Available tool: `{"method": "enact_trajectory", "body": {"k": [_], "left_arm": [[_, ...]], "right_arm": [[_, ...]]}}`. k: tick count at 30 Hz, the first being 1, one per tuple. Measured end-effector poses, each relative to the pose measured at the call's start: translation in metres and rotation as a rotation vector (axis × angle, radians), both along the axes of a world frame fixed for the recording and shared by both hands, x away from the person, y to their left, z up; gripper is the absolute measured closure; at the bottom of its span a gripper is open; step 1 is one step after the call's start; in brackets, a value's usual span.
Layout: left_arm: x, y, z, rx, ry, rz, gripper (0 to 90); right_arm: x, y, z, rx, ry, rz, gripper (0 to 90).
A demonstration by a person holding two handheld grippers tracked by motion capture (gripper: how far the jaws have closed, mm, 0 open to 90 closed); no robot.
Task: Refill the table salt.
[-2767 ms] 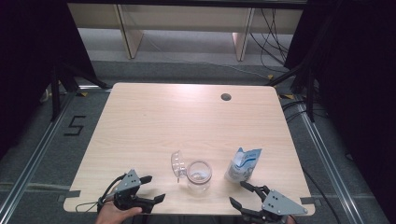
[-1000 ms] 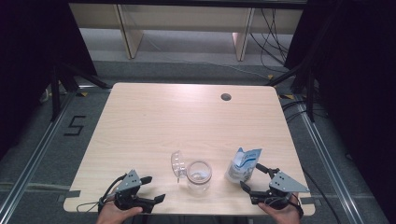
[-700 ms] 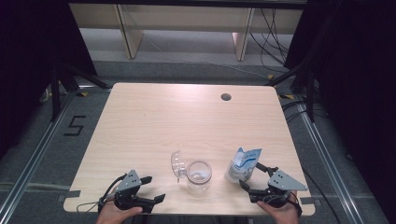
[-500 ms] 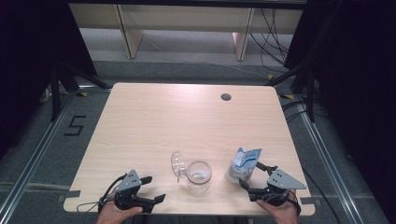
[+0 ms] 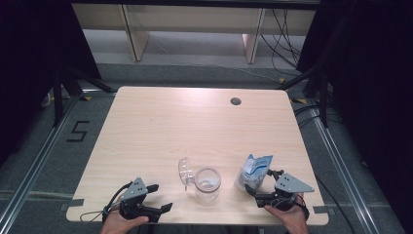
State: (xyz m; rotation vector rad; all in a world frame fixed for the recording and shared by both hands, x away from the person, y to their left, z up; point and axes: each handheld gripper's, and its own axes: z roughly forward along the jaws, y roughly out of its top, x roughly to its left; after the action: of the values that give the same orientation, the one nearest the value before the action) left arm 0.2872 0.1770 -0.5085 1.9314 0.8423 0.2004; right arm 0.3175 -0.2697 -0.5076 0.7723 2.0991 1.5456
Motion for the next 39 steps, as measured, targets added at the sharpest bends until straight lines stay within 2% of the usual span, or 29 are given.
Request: {"method": "enact_trajectory", "body": {"k": [1,2,3,4,5,6,7,8,9,10,11,13,14,15,16,20,22,26,27,28,29,30,31,32,33,34,35,36,39], "left_arm": [[0.0,0.0,0.0,-0.001,-0.002,0.0,15.3],[0.0,0.0,0.0,-0.001,-0.003,0.0,15.3],[0.0,0.0,0.0,-0.001,-0.003,0.0,15.3],[0.0,0.0,0.0,0.0,-0.002,0.0,15.3],[0.0,0.0,0.0,-0.001,0.0,0.0,15.3],[0.0,0.0,0.0,0.001,-0.001,-0.001,15.3],[0.0,0.0,0.0,0.001,0.0,-0.001,15.3],[0.0,0.0,0.0,0.001,-0.001,0.0,15.3],[0.0,0.0,0.0,0.004,-0.001,0.001,15.3],[0.0,0.0,0.0,0.004,-0.001,0.001,15.3],[0.0,0.0,0.0,0.004,-0.001,0.001,15.3],[0.0,-0.001,0.0,-0.001,0.001,0.0,15.3],[0.0,-0.001,0.0,0.0,0.0,-0.002,15.3],[0.0,-0.001,0.0,0.0,0.0,-0.001,15.3],[0.0,-0.001,0.0,0.0,0.0,-0.001,15.3],[0.0,0.0,0.0,0.0,0.0,-0.001,15.3],[-0.001,-0.001,0.0,-0.006,0.014,0.01,15.3],[-0.001,-0.002,-0.001,-0.003,0.009,0.005,15.3],[-0.001,-0.002,-0.001,-0.004,0.007,0.004,15.3],[-0.002,-0.002,-0.001,-0.003,0.006,0.008,15.3],[-0.002,-0.002,-0.001,-0.001,0.007,0.004,15.3],[-0.002,-0.002,-0.001,-0.001,0.008,0.004,15.3],[-0.002,-0.002,-0.001,-0.001,0.008,0.004,15.3],[-0.002,-0.002,-0.001,0.006,0.011,0.003,15.3],[-0.002,-0.002,-0.001,0.006,0.01,0.004,15.3],[-0.002,-0.002,-0.001,0.007,0.009,0.007,15.3],[-0.002,-0.002,-0.001,0.007,0.009,0.007,15.3],[-0.002,-0.002,-0.001,0.009,0.008,0.007,15.3],[-0.002,-0.003,-0.001,0.003,0.011,0.009,15.3]], "right_arm": [[-0.001,0.0,0.001,-0.006,0.019,-0.006,15.5],[0.001,0.001,0.0,0.006,-0.023,-0.022,15.5],[0.003,-0.001,0.001,-0.007,-0.013,0.019,15.7],[0.003,0.0,0.0,0.01,-0.001,0.025,15.5],[0.007,0.0,0.0,-0.006,-0.056,0.019,15.7],[0.007,0.001,-0.001,0.01,-0.034,0.042,15.7],[0.007,0.001,-0.001,0.01,-0.034,0.042,15.7],[0.01,0.0,-0.001,-0.016,-0.049,0.05,15.7],[0.009,0.0,-0.002,-0.02,-0.025,0.054,15.7],[0.009,0.0,-0.002,-0.02,-0.025,0.054,15.7],[0.011,0.002,-0.003,-0.01,-0.045,0.052,15.8],[0.012,0.002,-0.004,-0.028,-0.049,0.066,17.1],[0.01,0.002,-0.004,-0.019,-0.022,0.057,17.7],[0.011,0.002,-0.004,-0.013,-0.032,0.061,24.6],[0.012,0.002,-0.004,-0.016,-0.065,0.063,28.2],[0.01,0.002,-0.003,-0.02,-0.065,0.072,31.1],[0.01,0.002,-0.002,-0.026,-0.053,0.085,32.9],[0.007,0.003,-0.001,-0.034,-0.031,0.049,34.6],[0.007,0.005,-0.001,-0.019,-0.031,0.037,34.9],[0.003,0.008,0.001,-0.032,-0.012,0.0,35.4],[0.003,0.008,0.001,-0.032,-0.012,0.0,35.4],[-0.002,0.013,0.001,-0.025,0.022,-0.043,35.6],[-0.002,0.013,0.001,-0.025,0.022,-0.043,35.6],[-0.005,0.016,0.002,-0.044,-0.004,-0.079,35.6],[-0.005,0.016,0.002,-0.044,-0.004,-0.079,35.6],[-0.009,0.02,0.002,-0.042,0.017,-0.116,35.6],[-0.009,0.02,0.002,-0.042,0.017,-0.116,35.6],[-0.014,0.026,0.003,-0.033,0.039,-0.176,35.6],[-0.016,0.031,0.004,-0.04,0.042,-0.209,35.6]]}}
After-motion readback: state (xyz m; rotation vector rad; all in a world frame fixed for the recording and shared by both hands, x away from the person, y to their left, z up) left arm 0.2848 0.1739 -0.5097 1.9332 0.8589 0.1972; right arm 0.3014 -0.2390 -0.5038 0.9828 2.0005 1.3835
